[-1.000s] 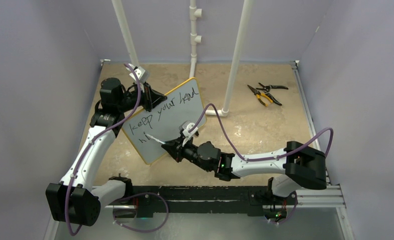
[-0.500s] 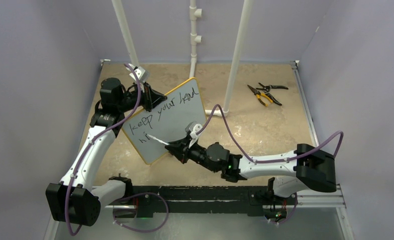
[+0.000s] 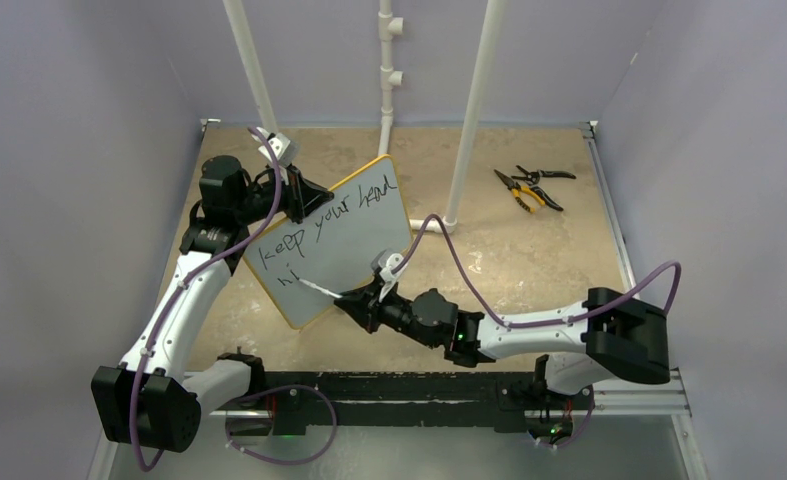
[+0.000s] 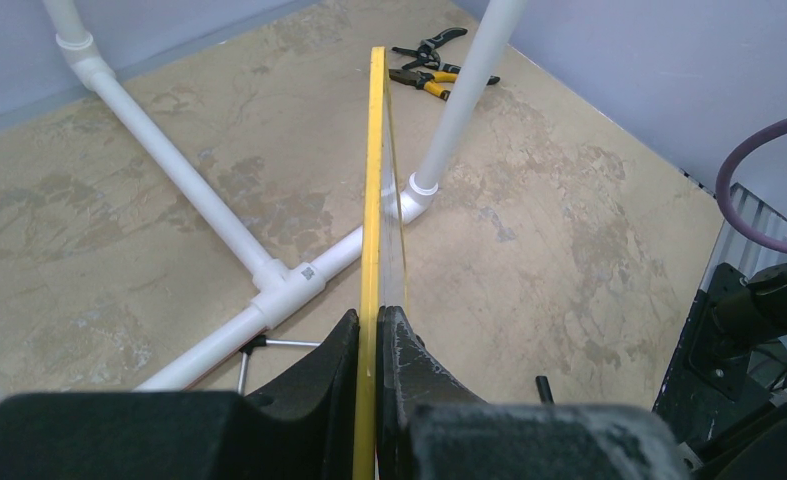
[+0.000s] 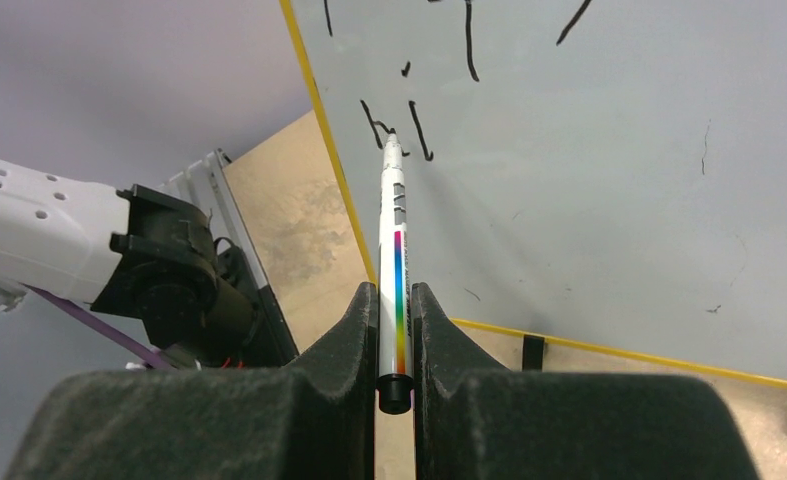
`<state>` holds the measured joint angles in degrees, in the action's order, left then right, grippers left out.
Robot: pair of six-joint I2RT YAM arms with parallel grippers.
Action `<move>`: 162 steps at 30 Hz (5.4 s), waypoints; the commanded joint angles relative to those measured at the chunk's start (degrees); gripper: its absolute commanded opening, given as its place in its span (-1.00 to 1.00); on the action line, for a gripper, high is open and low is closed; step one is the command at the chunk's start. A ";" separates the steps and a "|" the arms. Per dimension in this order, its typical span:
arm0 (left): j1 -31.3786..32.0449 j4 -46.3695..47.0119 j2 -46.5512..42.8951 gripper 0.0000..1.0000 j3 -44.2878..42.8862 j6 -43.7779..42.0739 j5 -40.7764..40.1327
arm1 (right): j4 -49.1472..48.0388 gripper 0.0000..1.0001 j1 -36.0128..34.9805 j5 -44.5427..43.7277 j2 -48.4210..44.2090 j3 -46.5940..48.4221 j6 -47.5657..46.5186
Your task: Write a sentence on the whiteboard
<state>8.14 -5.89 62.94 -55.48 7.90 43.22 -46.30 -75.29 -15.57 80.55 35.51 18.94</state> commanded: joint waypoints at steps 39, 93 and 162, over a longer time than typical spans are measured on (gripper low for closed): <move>0.03 1.32 0.41 -1.00 0.80 0.18 1.31 | -3.28 -1.00 3.66 1.33 5.25 2.39 -0.11; -0.06 1.50 0.61 -1.00 0.59 0.36 1.41 | 6.31 -1.00 1.73 -1.34 4.32 -0.21 3.12; -0.14 1.85 1.05 -1.00 0.82 0.63 1.59 | 2.21 -1.00 5.94 -0.60 1.40 1.18 0.06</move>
<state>7.88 -4.99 63.70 -55.46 7.94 43.09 -44.10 -69.32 -14.66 81.49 37.93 16.78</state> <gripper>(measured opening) 0.070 0.114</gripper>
